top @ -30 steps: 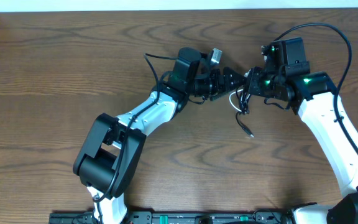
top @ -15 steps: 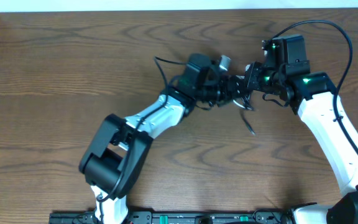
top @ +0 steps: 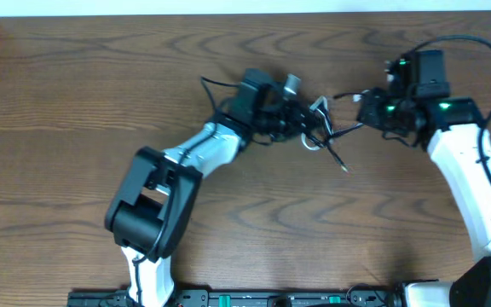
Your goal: Untangle cables
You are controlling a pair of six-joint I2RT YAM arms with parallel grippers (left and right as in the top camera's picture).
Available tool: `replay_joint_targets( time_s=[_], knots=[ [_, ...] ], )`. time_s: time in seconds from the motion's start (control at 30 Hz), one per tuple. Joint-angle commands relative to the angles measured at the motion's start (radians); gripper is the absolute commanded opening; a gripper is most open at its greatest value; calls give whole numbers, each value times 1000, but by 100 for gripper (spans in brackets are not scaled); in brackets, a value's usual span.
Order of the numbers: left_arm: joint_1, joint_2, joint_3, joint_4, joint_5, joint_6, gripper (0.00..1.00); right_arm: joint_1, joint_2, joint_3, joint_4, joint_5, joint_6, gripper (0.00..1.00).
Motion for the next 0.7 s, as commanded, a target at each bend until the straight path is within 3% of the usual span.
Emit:
replay_joint_targets(
  time_s=[0.0, 0.1, 0.37, 0.5, 0.67],
  knots=[
    [48, 5, 16, 2, 88, 31, 7, -51, -7, 12, -34, 37, -35, 1],
    [81, -1, 17, 9, 101, 22, 7, -64, -7, 12, -73, 24, -72, 1],
    [160, -20, 18, 250, 348, -63, 7, -65, -7, 11, -71, 3, -94, 1],
    [192, -19, 18, 263, 433, -55, 8, -110, -7, 11, -45, -16, -89, 1],
    [233, -19, 18, 263, 428, -55, 7, -239, -8, 11, -8, -135, -67, 1]
  ],
)
